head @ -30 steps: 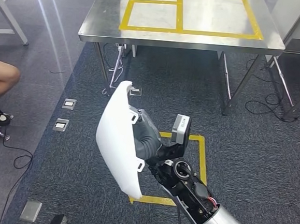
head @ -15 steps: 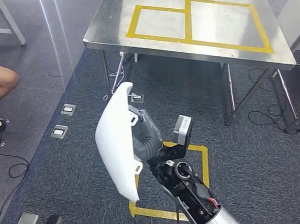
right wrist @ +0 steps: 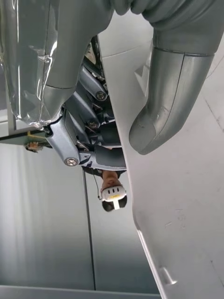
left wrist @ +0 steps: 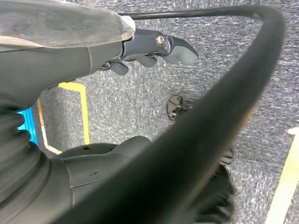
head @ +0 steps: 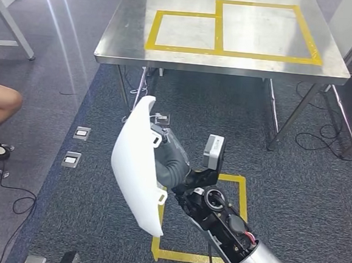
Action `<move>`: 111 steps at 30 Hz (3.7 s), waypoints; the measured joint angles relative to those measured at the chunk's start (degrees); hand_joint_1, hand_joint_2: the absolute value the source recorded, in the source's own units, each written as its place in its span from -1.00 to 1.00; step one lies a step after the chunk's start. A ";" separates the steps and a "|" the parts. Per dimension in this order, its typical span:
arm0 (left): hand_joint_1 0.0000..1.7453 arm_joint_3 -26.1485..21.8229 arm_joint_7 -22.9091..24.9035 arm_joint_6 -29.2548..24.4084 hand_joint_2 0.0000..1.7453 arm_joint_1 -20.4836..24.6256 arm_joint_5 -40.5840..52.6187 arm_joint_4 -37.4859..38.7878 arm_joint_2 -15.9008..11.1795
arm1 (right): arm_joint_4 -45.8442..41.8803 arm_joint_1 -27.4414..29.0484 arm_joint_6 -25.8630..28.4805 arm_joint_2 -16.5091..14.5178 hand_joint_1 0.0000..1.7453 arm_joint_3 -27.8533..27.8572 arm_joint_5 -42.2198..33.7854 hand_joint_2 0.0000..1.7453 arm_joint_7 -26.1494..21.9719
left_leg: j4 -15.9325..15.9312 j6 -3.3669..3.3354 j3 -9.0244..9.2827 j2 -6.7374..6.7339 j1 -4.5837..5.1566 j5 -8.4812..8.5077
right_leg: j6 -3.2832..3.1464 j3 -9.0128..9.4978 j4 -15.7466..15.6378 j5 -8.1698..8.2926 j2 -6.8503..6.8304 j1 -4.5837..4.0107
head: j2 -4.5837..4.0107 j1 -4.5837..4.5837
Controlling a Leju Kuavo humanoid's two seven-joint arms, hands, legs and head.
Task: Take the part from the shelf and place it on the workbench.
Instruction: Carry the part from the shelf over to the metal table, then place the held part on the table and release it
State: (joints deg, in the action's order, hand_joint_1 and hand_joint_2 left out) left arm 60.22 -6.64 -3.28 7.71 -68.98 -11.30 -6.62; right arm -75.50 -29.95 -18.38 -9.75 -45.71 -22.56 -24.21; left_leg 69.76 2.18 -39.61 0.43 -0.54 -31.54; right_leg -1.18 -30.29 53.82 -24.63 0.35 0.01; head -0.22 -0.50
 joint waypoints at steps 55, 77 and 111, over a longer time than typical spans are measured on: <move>-1.00 -0.24 -0.09 0.00 1.00 -0.56 -0.48 -0.01 0.34 | 0.05 0.44 0.10 -0.13 1.00 0.01 -0.08 1.00 0.49 | -15.58 -3.12 12.39 0.15 0.88 3.37 | -0.09 -4.52 3.09 1.84 -0.07 -1.64 | 0.00 1.78; -1.00 -0.24 0.68 -0.22 1.00 0.47 0.38 0.00 0.26 | -0.03 0.19 0.61 -0.13 1.00 0.22 0.37 1.00 0.35 | -15.87 -2.37 6.68 -0.50 -0.49 8.90 | 2.48 1.61 7.32 -7.05 0.13 -0.22 | 0.00 0.79; -1.00 -0.19 2.63 -0.18 1.00 2.04 2.33 -0.02 0.03 | -1.25 1.64 3.46 1.28 1.00 1.91 0.61 1.00 1.77 | -16.36 -3.50 8.25 -0.39 0.38 7.58 | 2.76 -6.81 17.68 -9.42 0.14 0.16 | 0.00 0.89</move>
State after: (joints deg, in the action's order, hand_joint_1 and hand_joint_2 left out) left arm 60.02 -4.01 -3.46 9.75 -66.65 -11.32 -6.59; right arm -76.75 -28.30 -14.92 -8.46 -43.80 -21.94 -22.44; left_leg 53.41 -1.32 -31.36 0.04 -0.16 -23.95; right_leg 1.58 -37.10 71.50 -34.05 0.49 0.17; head -0.22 0.39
